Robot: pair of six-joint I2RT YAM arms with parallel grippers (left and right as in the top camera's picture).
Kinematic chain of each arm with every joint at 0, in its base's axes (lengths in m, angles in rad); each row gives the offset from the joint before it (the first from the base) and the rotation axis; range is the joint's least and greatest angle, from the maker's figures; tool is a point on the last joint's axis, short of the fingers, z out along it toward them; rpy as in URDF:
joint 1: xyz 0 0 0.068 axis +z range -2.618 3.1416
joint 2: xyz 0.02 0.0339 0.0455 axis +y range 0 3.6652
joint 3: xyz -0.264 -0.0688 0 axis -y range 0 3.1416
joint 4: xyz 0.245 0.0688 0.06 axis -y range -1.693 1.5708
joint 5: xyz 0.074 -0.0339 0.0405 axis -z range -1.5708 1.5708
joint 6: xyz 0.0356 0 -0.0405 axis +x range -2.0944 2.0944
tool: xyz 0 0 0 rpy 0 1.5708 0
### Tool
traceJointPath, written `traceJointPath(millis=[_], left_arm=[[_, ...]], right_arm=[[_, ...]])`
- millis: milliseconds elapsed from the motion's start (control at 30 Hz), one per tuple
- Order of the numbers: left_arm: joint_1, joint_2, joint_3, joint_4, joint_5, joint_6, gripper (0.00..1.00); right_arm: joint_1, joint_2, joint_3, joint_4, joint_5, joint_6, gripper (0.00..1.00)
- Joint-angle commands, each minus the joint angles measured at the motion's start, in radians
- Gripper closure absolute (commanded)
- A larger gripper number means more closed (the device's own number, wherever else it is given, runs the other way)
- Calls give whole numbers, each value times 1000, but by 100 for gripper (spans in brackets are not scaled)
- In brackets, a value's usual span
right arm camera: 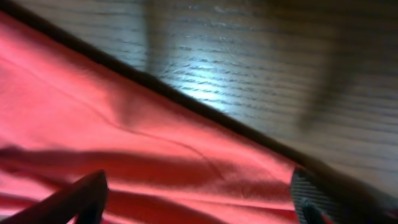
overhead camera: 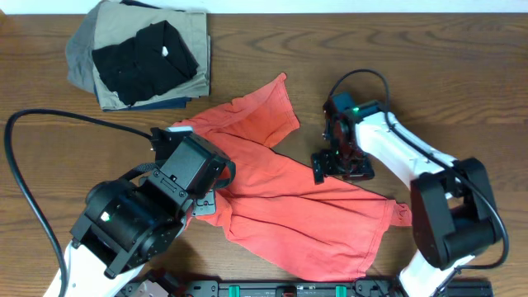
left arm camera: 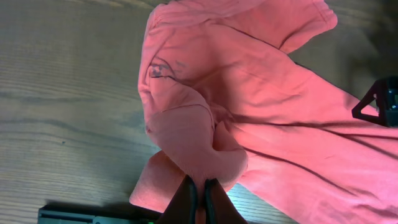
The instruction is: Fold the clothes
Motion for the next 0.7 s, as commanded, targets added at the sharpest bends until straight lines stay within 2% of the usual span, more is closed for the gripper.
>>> traceJointPath(millis=[0, 167, 333, 433, 600, 633, 667], left_arm=[[4, -6, -1, -4, -17, -13, 94], [4, -6, -1, -5, -17, -13, 94], [4, -6, -1, -7, -17, -12, 94], [4, -6, -1, -7, -17, -12, 94], [4, -6, -1, -6, -17, -12, 94], [4, -6, -1, -6, -17, -12, 94], [4, -6, -1, -6, -17, -13, 94]], right_arm=[[19, 27, -4, -2, 38, 39, 16], [50, 85, -6, -10, 49, 59, 16], [75, 145, -6, -1, 76, 93, 24], [77, 153, -6, 0, 111, 111, 41], [60, 152, -1, 5, 131, 137, 90], [51, 152, 1, 10, 135, 137, 98], [41, 152, 6, 14, 140, 137, 99]])
